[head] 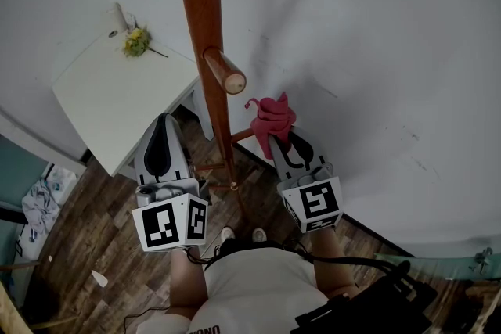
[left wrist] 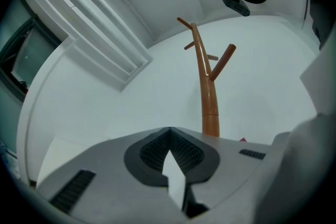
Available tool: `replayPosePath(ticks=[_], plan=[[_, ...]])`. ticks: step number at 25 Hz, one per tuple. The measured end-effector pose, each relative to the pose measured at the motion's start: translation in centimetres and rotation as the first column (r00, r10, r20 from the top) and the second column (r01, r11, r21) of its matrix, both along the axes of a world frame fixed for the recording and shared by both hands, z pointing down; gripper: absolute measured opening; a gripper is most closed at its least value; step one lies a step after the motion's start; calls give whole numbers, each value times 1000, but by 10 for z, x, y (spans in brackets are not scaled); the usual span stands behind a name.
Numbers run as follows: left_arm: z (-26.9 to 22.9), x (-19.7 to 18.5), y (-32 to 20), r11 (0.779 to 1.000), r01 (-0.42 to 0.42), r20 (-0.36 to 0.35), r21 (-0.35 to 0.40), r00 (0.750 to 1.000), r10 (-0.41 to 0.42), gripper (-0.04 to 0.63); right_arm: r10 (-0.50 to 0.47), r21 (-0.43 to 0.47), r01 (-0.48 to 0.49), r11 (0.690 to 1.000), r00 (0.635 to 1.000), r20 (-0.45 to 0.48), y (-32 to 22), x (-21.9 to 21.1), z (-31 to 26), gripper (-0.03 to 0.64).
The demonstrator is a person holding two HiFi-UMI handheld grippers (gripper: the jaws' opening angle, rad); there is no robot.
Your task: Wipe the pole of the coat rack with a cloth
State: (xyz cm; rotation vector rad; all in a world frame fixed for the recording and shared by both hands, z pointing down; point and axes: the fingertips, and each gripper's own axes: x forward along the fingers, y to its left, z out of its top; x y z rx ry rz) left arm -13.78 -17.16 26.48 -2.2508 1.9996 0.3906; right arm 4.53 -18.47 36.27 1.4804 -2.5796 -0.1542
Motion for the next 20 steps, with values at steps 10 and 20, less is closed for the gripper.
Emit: replayPosePath(ticks=[10,20], plan=[[-3,6,4,1000,-5,-1,10,1000,5,9,40,13,-40,999,999,-2,1,16,-4,82],[-3,8,6,1000,-4,-5,12,1000,4,9,74,22,-74,997,997,-2,0,31,-9,81]])
